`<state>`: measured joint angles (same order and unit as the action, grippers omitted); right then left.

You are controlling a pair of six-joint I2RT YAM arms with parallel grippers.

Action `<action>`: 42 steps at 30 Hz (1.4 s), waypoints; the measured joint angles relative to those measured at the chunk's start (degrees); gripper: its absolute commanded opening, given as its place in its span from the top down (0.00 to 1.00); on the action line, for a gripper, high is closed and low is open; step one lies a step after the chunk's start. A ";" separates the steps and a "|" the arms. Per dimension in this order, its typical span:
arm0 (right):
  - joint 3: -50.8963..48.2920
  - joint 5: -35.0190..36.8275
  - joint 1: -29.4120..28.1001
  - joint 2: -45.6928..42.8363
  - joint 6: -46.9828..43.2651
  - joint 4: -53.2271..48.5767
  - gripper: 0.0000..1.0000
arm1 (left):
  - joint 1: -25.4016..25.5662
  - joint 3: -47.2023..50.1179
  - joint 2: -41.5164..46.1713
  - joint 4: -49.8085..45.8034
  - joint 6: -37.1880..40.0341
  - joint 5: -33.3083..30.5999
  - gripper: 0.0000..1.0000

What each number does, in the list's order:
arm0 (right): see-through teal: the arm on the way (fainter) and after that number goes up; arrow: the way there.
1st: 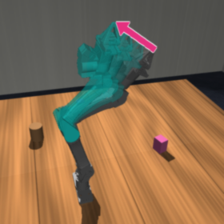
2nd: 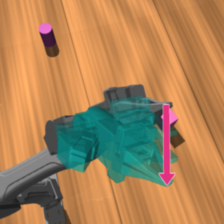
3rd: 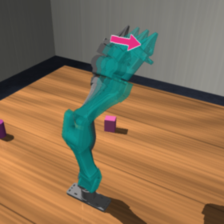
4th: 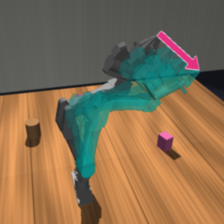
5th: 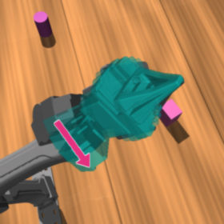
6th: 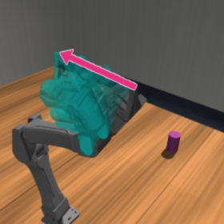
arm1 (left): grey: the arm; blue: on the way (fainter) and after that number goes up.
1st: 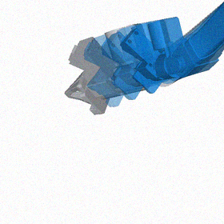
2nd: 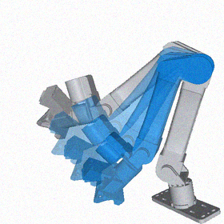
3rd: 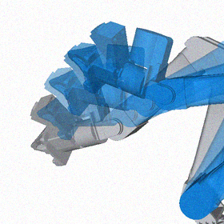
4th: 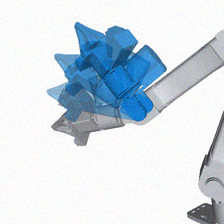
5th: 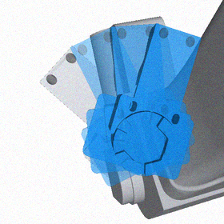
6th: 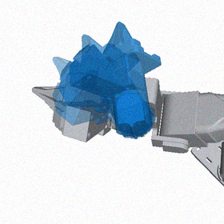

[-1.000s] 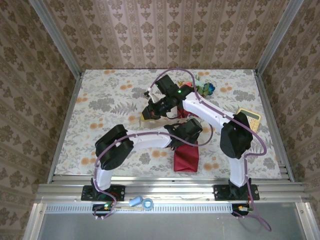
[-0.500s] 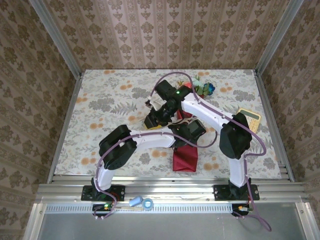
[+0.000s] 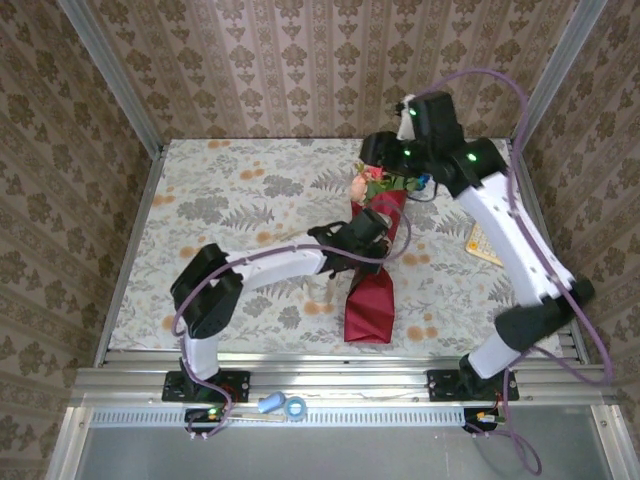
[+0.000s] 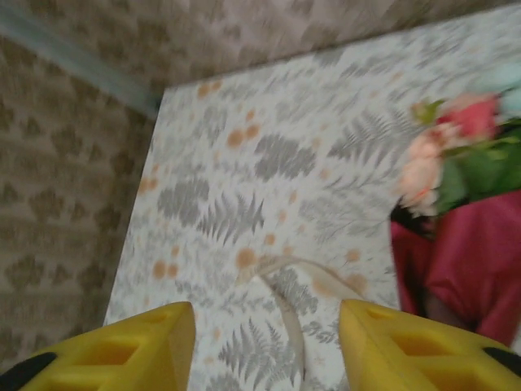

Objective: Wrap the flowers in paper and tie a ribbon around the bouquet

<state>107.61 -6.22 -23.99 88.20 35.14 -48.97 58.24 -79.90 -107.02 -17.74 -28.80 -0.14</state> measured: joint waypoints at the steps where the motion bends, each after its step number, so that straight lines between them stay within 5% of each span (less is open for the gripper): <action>1: -2.80 2.21 -0.31 -3.21 1.20 0.59 0.56 | -1.49 0.00 0.68 0.04 -1.01 3.02 1.00; 9: -29.62 14.27 -9.77 -18.64 11.89 3.52 0.65 | -11.61 2.29 1.33 0.76 -7.93 22.38 1.00; 21: -30.69 23.04 -32.61 0.76 22.43 5.99 0.69 | -22.67 5.46 -2.16 6.58 -18.73 41.46 1.00; 27: -28.17 23.58 -34.34 13.22 28.89 6.40 0.58 | -25.40 4.61 -6.49 7.52 -21.11 46.14 1.00; 42: -31.63 17.57 -33.77 22.40 41.27 9.38 0.60 | -27.28 1.07 -9.64 7.91 -22.05 49.77 1.00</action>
<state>75.99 11.35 -57.76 110.61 76.40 -39.59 30.96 -78.83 -116.66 -9.82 -50.85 49.63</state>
